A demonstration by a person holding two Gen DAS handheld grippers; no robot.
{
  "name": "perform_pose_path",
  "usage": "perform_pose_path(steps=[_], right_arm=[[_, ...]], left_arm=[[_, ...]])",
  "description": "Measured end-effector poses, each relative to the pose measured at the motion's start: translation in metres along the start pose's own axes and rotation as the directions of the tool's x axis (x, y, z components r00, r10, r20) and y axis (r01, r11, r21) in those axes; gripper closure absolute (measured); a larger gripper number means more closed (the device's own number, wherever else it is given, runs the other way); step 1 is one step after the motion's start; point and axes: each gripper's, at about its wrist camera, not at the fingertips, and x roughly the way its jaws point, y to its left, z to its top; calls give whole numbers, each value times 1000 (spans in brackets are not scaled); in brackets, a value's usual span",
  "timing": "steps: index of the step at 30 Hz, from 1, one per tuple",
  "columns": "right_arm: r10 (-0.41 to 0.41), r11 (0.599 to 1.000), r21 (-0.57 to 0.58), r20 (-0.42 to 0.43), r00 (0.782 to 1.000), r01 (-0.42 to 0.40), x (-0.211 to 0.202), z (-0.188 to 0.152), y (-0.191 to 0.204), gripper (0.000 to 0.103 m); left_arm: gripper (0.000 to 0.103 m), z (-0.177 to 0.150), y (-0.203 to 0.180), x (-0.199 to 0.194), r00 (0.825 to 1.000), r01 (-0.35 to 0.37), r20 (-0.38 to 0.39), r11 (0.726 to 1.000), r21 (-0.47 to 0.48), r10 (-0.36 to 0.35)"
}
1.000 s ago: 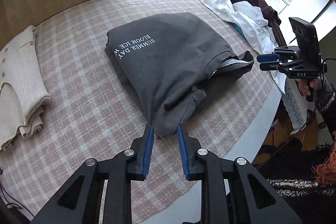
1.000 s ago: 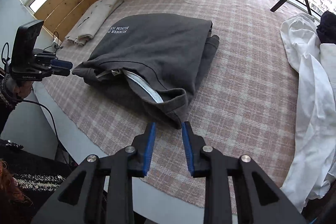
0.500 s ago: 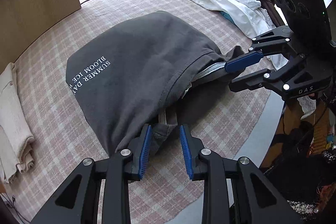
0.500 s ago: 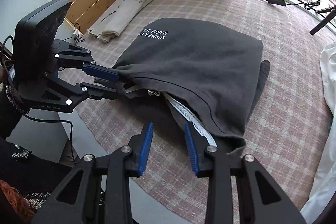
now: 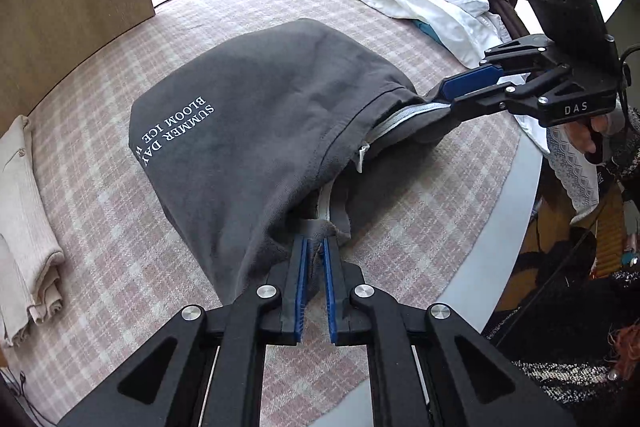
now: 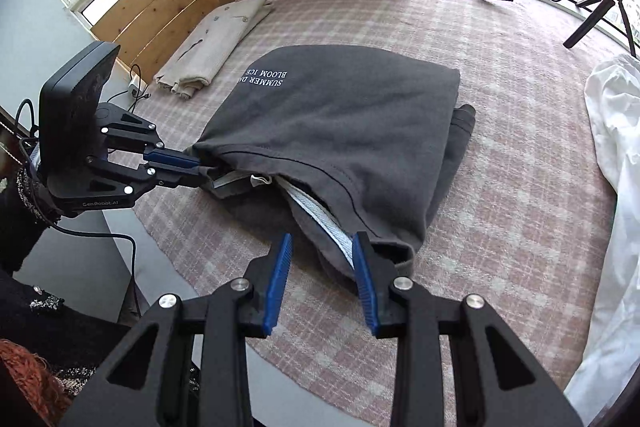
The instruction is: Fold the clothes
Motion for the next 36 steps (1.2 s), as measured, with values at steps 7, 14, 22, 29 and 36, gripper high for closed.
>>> perform_pose_path(steps=[7,14,22,29,36], right_arm=[[-61,997,47,1,998,61,-2,-8,-20,70],[-111,990,91,24,994,108,-9,-30,-33,65],[-111,992,-64,38,993,113,12,-24,-23,67],[-112,921,-385,-140,984,50,3,-50,17,91],[48,993,103,30,998,-51,-20,-41,-49,56]], left_arm=[[93,-26,1,-16,1000,-6,-28,1000,-11,6],[89,-29,7,-18,999,4,-31,999,-37,-6],[86,-37,34,-14,996,-35,-81,991,-127,25],[86,-31,42,-11,995,-46,-91,989,-137,33],[75,-40,58,-6,996,2,-90,958,-286,-29]])
